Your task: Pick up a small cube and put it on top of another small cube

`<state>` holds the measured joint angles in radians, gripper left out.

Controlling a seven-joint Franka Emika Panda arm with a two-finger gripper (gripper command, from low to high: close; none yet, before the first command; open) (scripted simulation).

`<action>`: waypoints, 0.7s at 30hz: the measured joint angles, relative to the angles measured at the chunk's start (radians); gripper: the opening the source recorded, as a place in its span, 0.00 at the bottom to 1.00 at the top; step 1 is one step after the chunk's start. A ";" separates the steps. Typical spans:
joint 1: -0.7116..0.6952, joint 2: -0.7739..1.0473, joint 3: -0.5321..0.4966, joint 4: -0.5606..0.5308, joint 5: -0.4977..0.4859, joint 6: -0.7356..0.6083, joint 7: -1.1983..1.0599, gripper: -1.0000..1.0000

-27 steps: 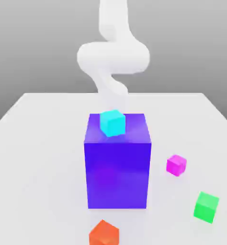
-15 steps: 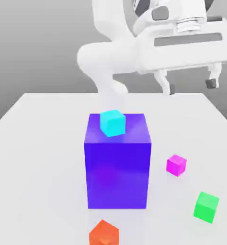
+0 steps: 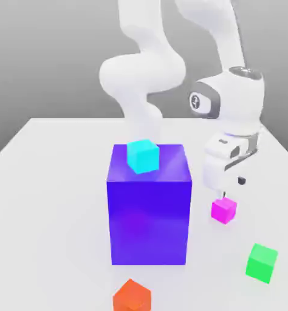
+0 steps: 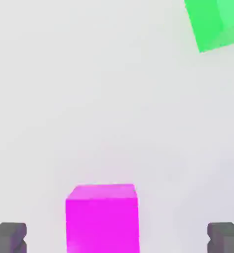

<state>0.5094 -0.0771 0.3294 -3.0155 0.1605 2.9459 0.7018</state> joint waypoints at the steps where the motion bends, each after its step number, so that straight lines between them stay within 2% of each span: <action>1: -0.003 0.021 -0.001 0.003 -0.010 0.016 0.004 0.50; 5: -0.008 0.106 -0.030 0.020 -0.098 0.083 0.055 0.50; 9: 0.092 0.187 -0.158 0.035 -0.199 0.152 0.123 0.50; 15: 0.259 0.303 -0.316 0.046 -0.202 0.252 0.139 0.50; 16: 0.274 0.315 -0.328 0.047 -0.198 0.263 0.138 0.00; 21: 0.274 0.315 -0.328 0.047 -0.201 0.263 0.142 0.00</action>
<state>0.7832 0.2384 0.0015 -2.9687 -0.0408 3.2087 0.8437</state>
